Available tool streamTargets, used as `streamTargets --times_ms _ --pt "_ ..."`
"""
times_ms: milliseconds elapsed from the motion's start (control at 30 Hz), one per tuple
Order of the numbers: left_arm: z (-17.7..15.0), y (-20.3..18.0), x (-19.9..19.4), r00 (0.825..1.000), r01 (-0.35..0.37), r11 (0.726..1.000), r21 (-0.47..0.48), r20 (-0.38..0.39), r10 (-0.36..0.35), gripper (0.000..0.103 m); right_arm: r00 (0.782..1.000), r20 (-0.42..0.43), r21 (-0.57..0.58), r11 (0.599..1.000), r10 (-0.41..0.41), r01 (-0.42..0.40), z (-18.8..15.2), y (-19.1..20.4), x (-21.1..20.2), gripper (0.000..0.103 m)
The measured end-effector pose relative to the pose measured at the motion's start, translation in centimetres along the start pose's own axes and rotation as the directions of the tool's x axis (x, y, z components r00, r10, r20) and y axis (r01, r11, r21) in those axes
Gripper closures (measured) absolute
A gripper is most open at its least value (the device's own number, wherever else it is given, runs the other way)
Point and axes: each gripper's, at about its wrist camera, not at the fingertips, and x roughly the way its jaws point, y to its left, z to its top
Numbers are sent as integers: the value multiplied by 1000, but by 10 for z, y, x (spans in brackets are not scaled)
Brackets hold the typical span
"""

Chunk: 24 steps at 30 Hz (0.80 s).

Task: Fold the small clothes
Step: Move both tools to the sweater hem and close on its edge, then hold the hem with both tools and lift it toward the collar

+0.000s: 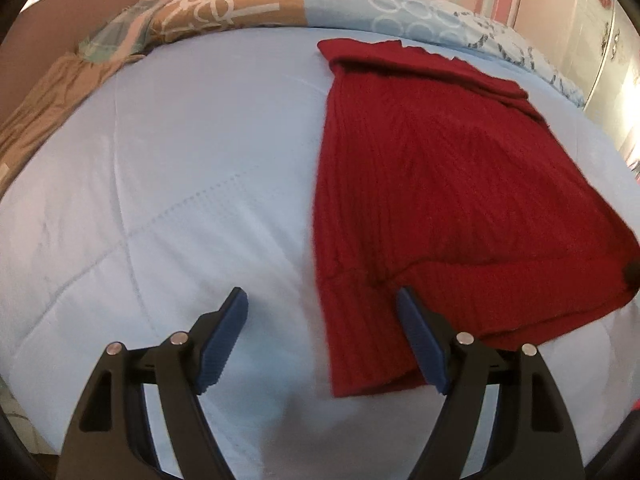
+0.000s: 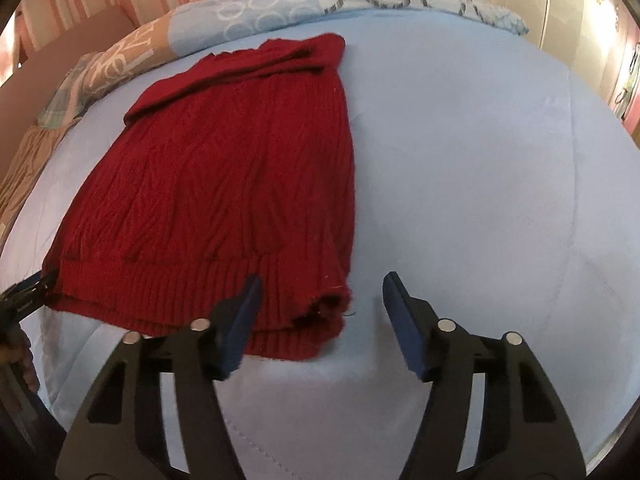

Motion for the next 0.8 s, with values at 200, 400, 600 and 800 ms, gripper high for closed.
streamTargets --times_ms 200,400,600,800 --pt "0 -8 2 999 54 999 -2 3 -54 24 1000 -19 3 1000 21 -21 -2 4 9 44" --pt "-2 -10 3 995 94 995 -27 17 -94 27 999 -22 6 999 31 -31 -4 10 14 44" --pt "-2 -14 0 995 96 995 -26 14 -95 82 999 -19 -1 999 38 -38 -6 11 14 57" --pt "-2 -9 -7 994 101 995 -19 32 -100 90 998 -15 -37 998 54 -54 -11 17 11 88"
